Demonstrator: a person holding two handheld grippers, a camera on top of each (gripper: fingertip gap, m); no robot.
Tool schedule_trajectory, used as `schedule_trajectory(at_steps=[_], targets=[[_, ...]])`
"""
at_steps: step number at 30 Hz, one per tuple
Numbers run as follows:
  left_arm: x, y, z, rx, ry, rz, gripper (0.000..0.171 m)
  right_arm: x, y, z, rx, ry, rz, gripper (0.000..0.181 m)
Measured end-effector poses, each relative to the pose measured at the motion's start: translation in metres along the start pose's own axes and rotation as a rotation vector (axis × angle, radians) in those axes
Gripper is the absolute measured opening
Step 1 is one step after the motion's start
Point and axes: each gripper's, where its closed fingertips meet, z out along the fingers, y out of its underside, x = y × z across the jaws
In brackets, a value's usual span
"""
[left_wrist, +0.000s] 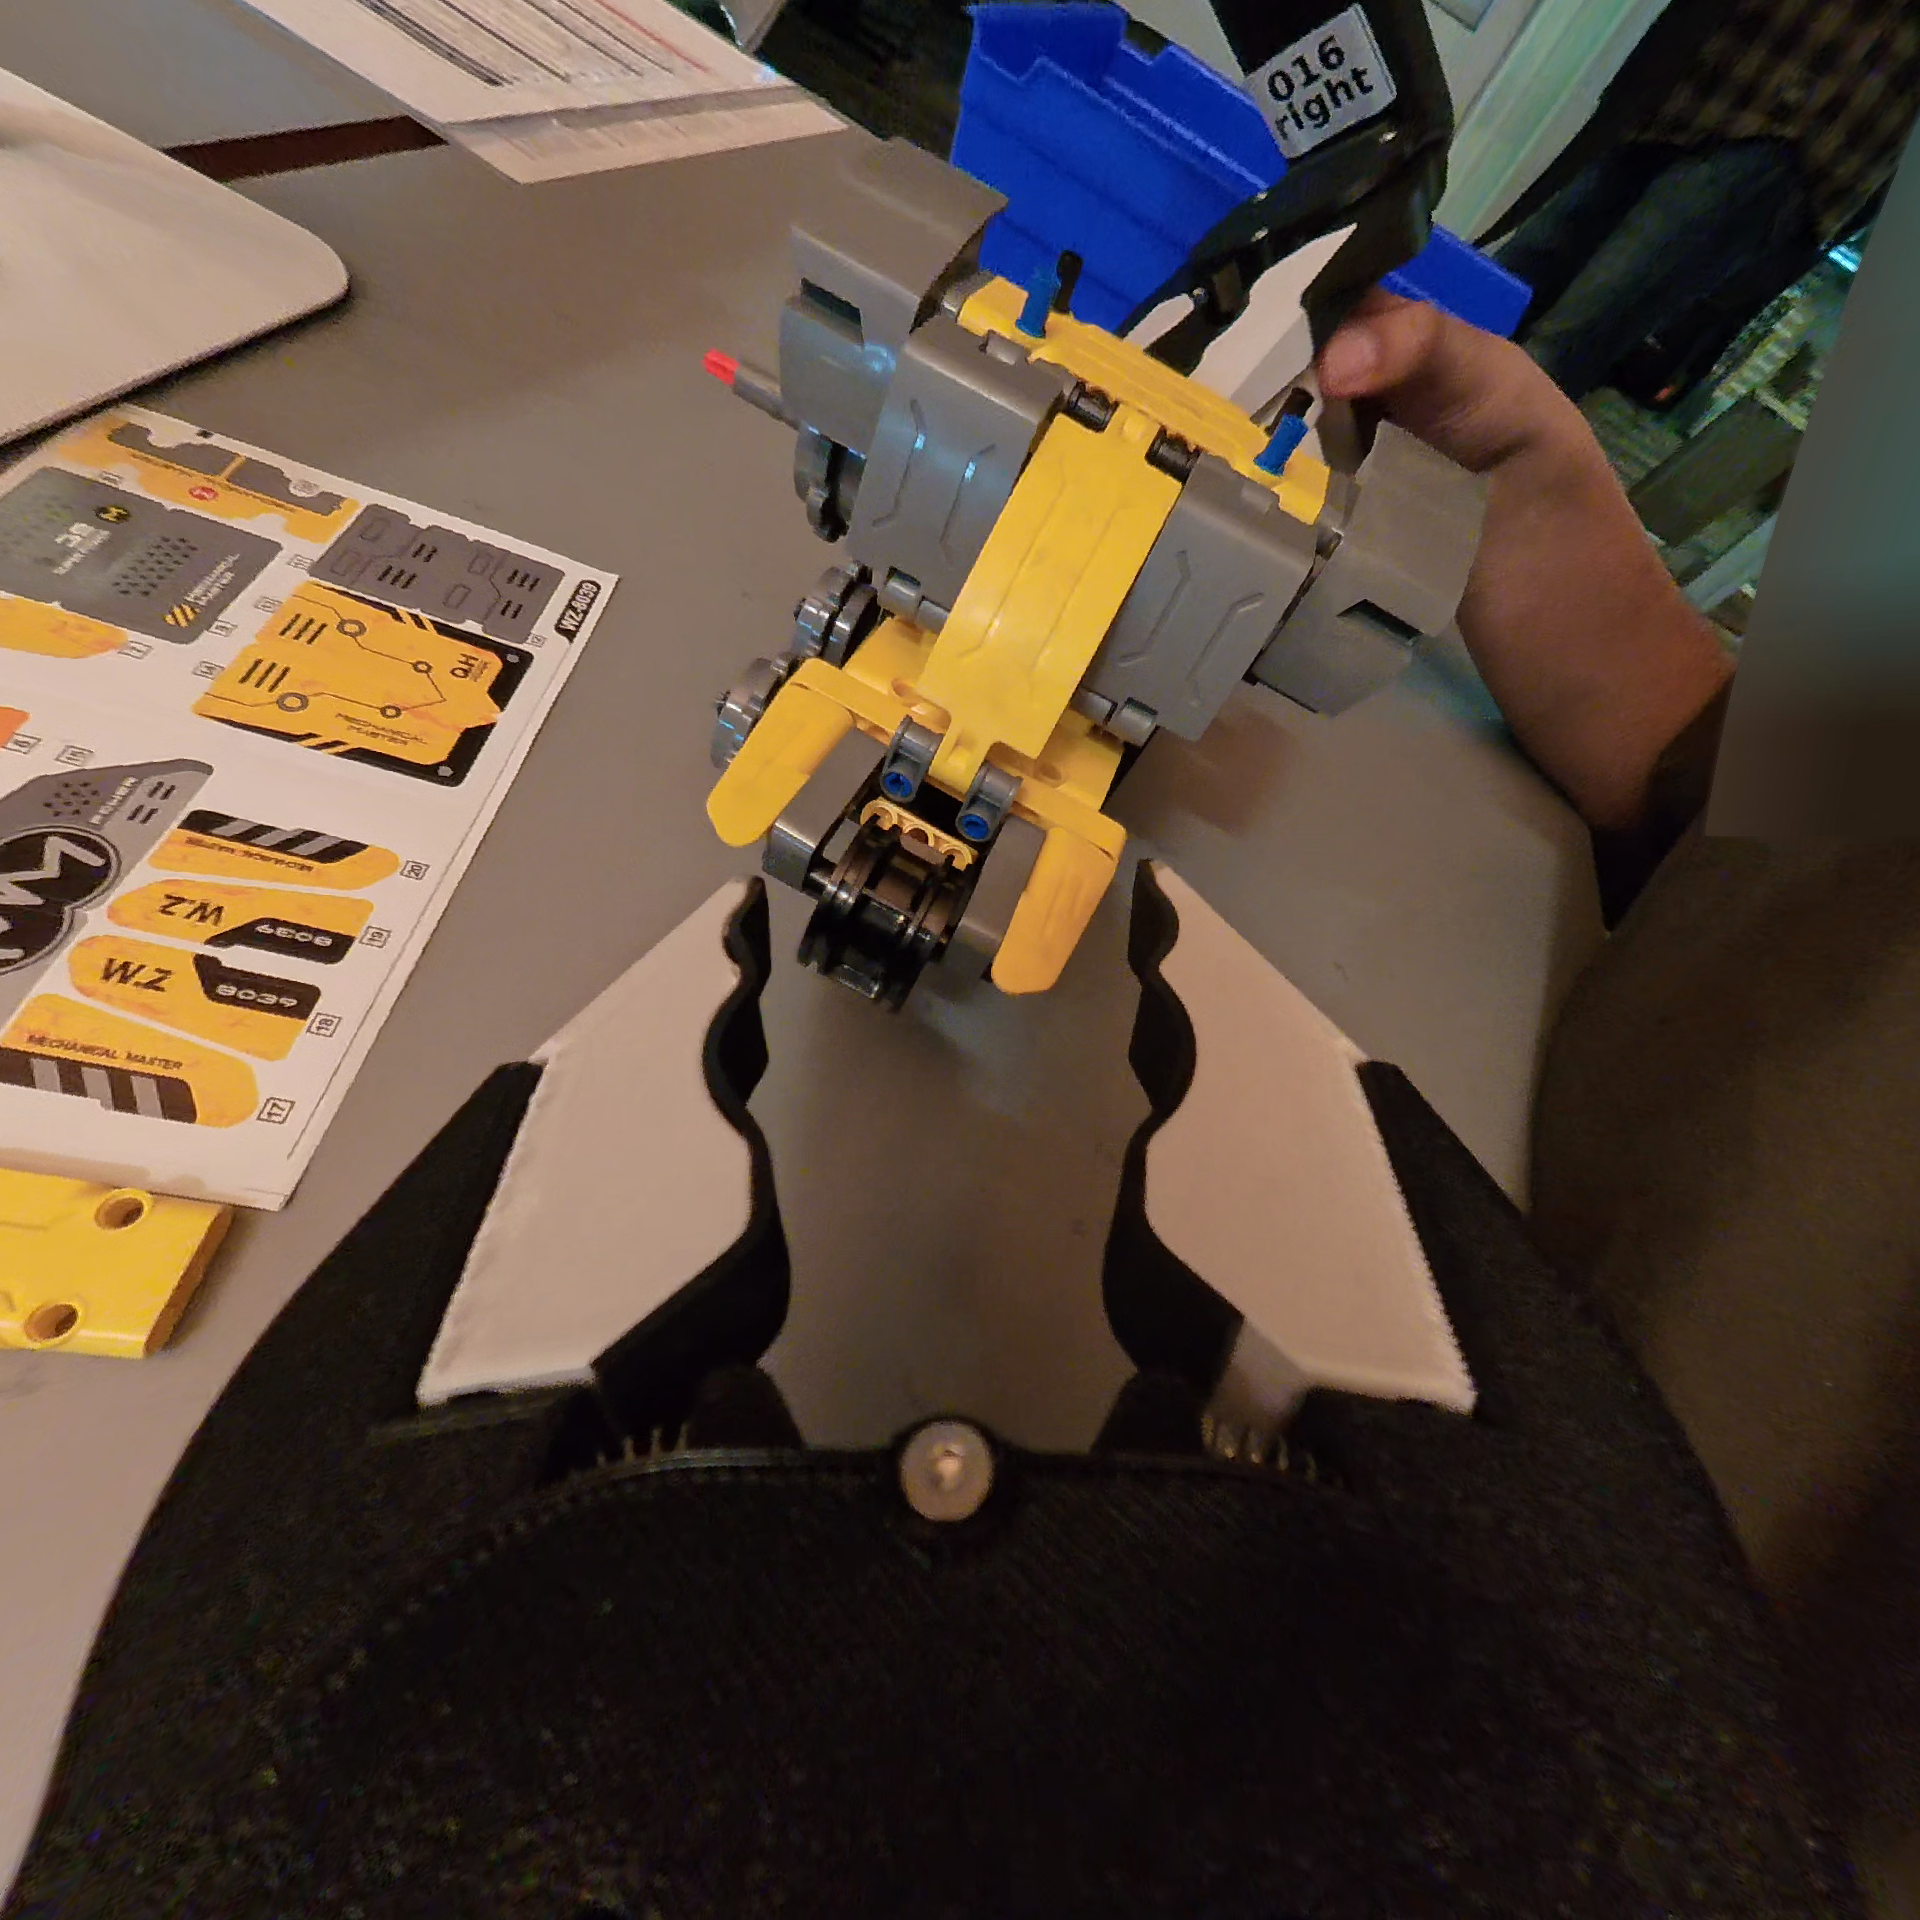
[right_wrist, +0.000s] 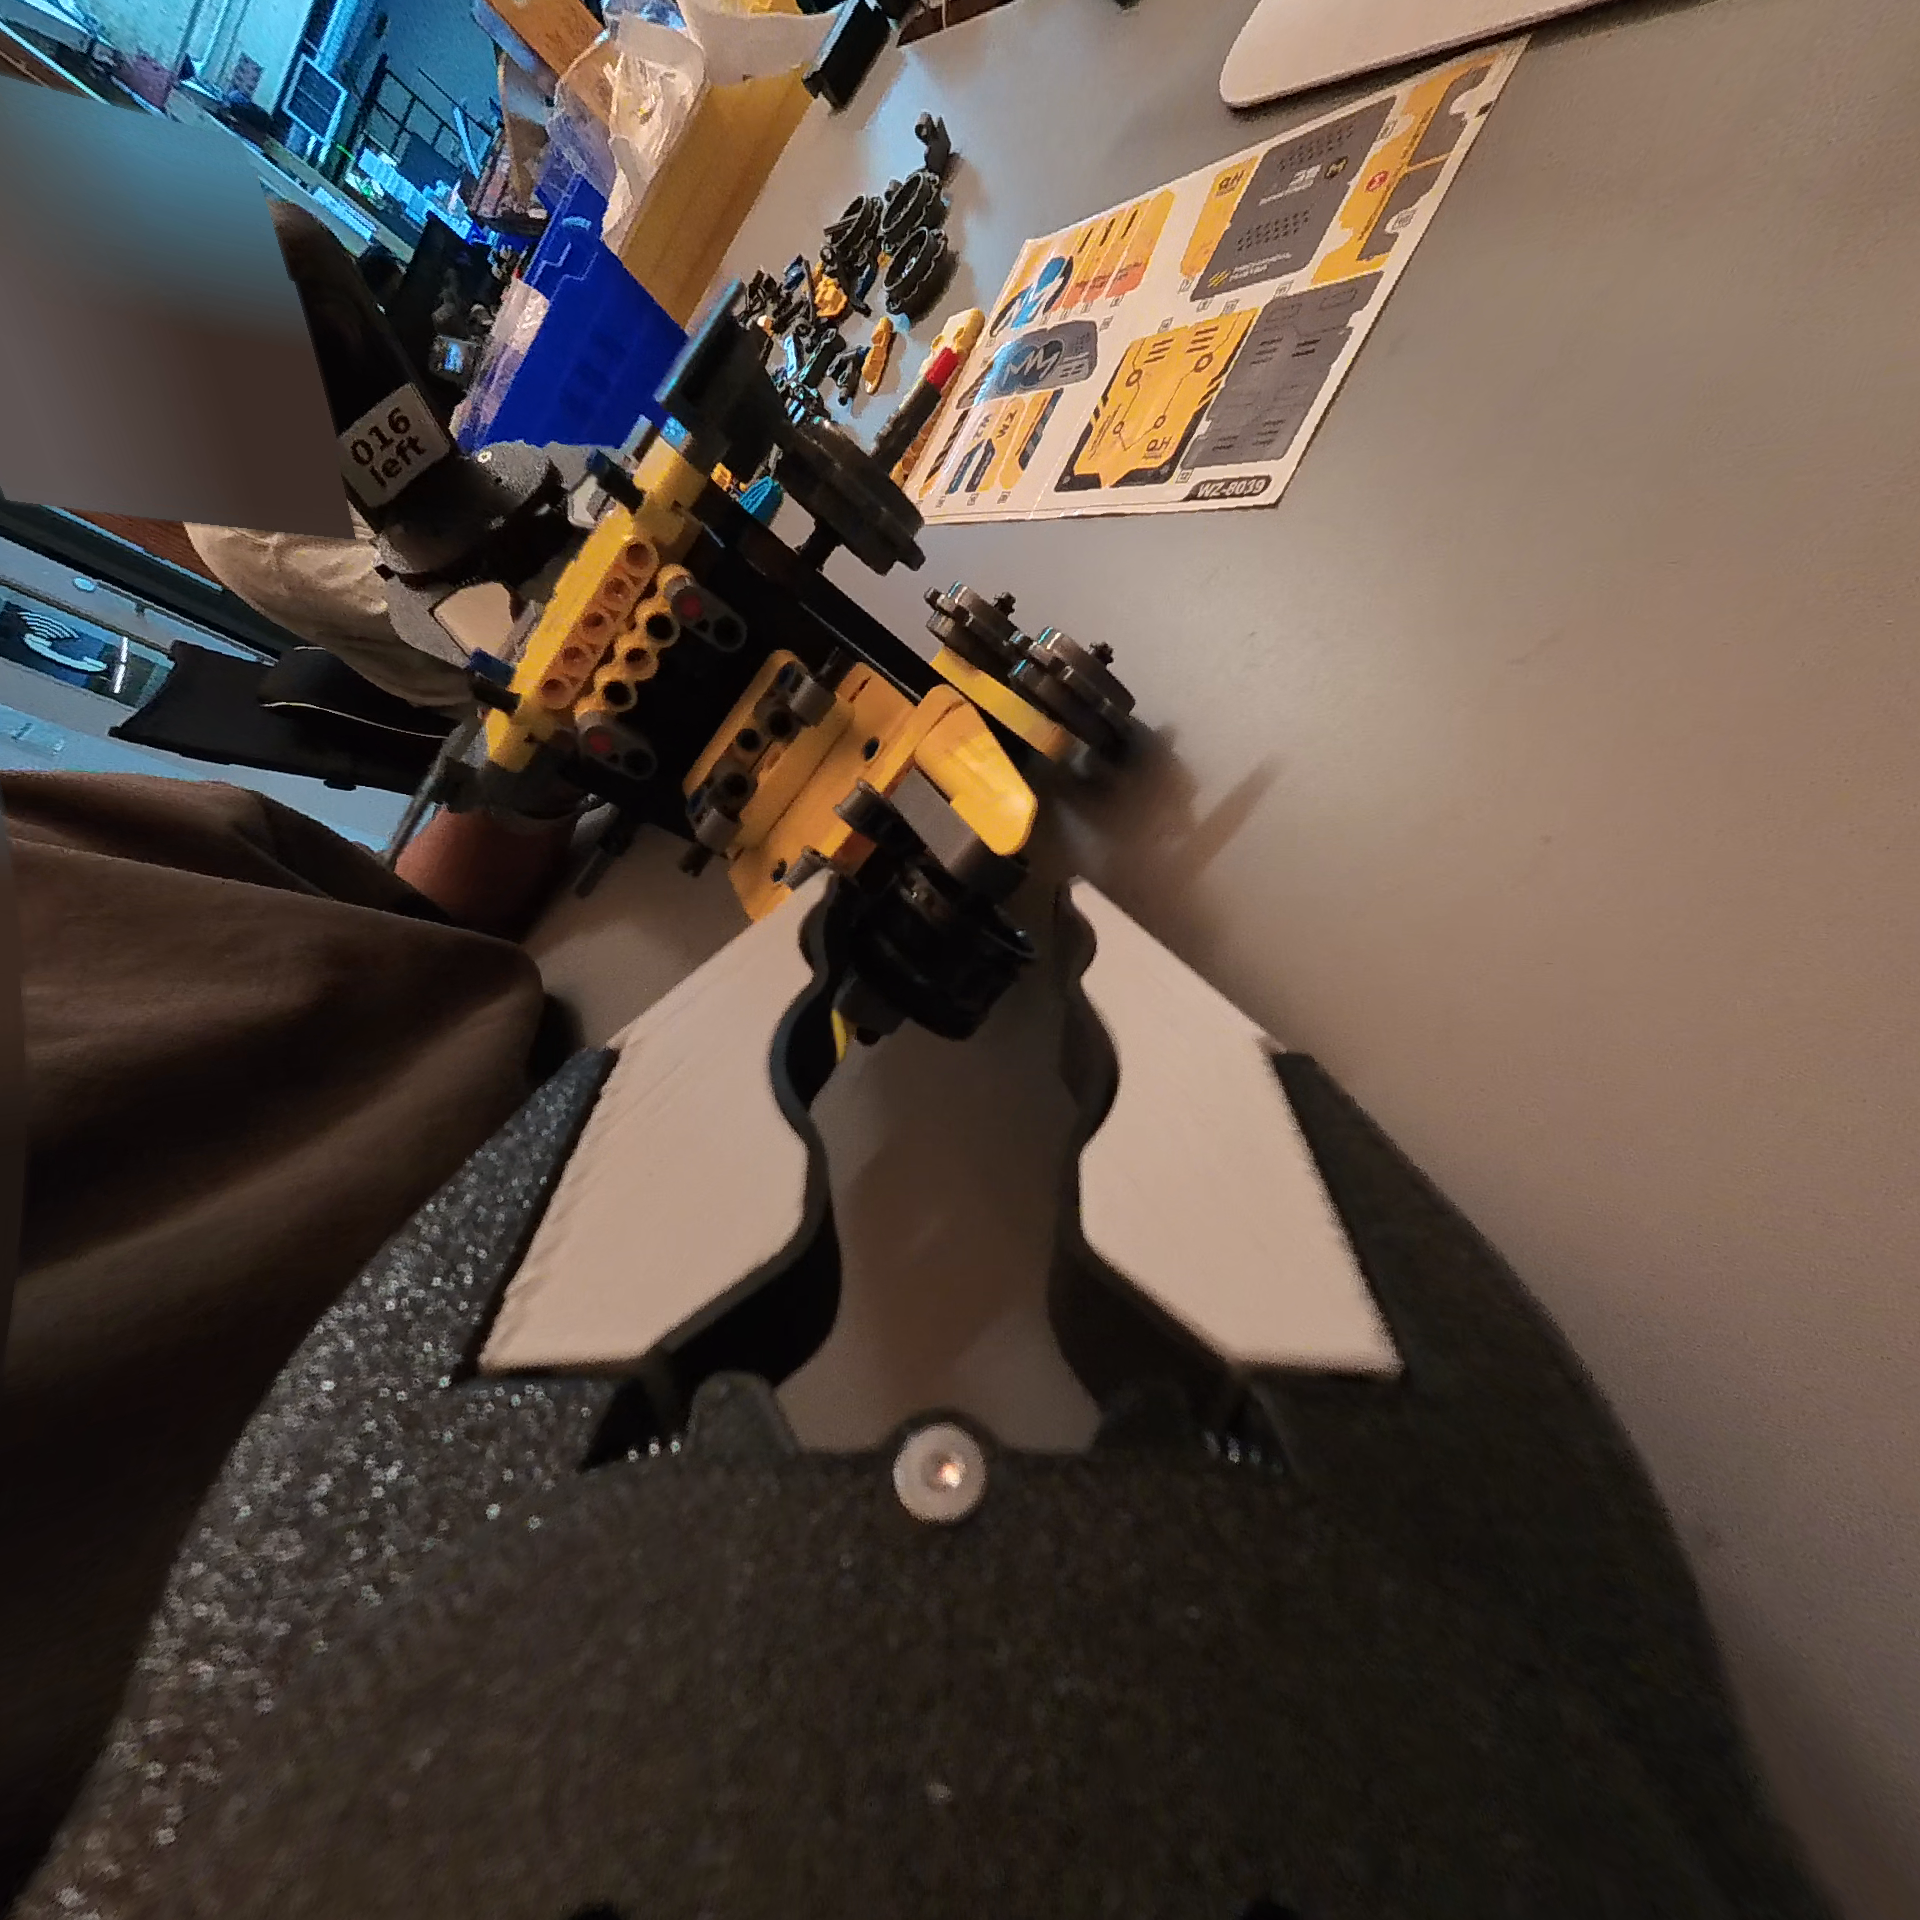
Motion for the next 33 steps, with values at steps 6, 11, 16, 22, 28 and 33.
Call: schedule_trajectory(at_steps=[6, 11, 16, 22, 28, 33], targets=[[-0.003, -0.003, -0.003, 0.013, -0.025, 0.022, 0.072, 0.0, -0.012, -0.009, 0.067, 0.017, -0.01, 0.046], [-0.008, -0.005, -0.006, 0.026, -0.055, 0.05, 0.075, 0.0, -0.027, -0.019, 0.147, 0.066, -0.071, 0.048], [-0.022, -0.036, -0.033, 0.228, -0.18, 0.148, 0.102, 0.009, -0.036, -0.027, 0.194, 0.158, -0.141, 0.051], [-0.054, -0.077, -0.086, 0.425, -0.552, 0.28, 0.113, 0.018, -0.062, -0.041, 0.362, 0.252, -0.202, 0.051], [-0.053, -0.154, -0.081, 0.384, -0.686, 0.469, 0.116, 0.01, -0.107, -0.054, 0.473, 0.434, -0.322, 0.053], [-0.071, -0.24, -0.029, 0.352, -0.64, 0.412, 0.118, 0.013, -0.177, -0.062, 0.559, 0.663, -0.459, 0.066]])
